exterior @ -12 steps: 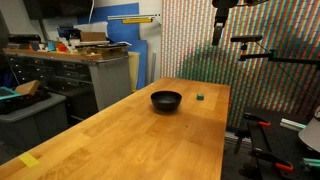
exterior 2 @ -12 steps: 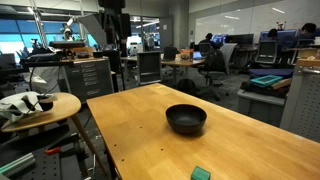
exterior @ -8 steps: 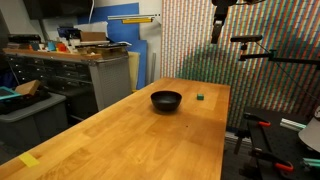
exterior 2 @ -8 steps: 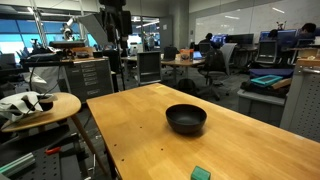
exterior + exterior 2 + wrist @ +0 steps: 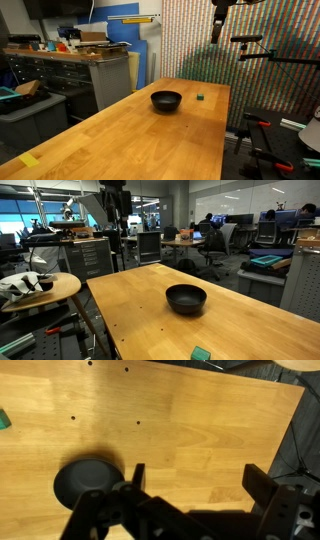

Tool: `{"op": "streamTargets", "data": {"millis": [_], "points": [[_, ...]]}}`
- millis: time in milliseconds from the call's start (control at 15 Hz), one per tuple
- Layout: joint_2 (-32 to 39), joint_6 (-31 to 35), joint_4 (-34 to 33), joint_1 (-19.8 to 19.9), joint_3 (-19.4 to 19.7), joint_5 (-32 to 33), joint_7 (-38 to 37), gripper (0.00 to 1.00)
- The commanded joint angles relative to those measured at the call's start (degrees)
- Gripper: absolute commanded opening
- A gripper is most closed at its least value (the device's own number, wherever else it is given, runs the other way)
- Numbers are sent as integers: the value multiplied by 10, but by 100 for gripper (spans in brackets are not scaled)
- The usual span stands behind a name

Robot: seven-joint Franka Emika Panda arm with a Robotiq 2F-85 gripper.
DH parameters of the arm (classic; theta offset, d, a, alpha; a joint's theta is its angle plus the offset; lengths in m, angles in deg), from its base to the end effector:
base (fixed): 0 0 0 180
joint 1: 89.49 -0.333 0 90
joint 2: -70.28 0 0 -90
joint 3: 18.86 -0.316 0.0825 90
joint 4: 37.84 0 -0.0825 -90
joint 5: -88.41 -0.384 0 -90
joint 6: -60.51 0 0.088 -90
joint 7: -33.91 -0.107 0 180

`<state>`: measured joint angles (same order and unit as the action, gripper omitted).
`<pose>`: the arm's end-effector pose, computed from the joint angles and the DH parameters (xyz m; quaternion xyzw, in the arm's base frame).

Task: Place the green block inside the black bowl

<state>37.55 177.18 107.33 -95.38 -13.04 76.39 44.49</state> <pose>0.3813 0.0106 0.4736 -0.9903 -0.0555 -0.0444 0.1191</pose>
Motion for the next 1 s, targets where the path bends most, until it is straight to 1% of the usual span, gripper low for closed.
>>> {"op": "streamTargets", "data": {"millis": [0, 200, 533, 933], "points": [[1, -3, -1, 9, -8, -5, 4, 100], [1, -3, -1, 9, -8, -5, 4, 100], [3, 14, 20, 22, -9, 19, 10, 100], [11, 68, 55, 51, -2, 80, 20, 100]]}}
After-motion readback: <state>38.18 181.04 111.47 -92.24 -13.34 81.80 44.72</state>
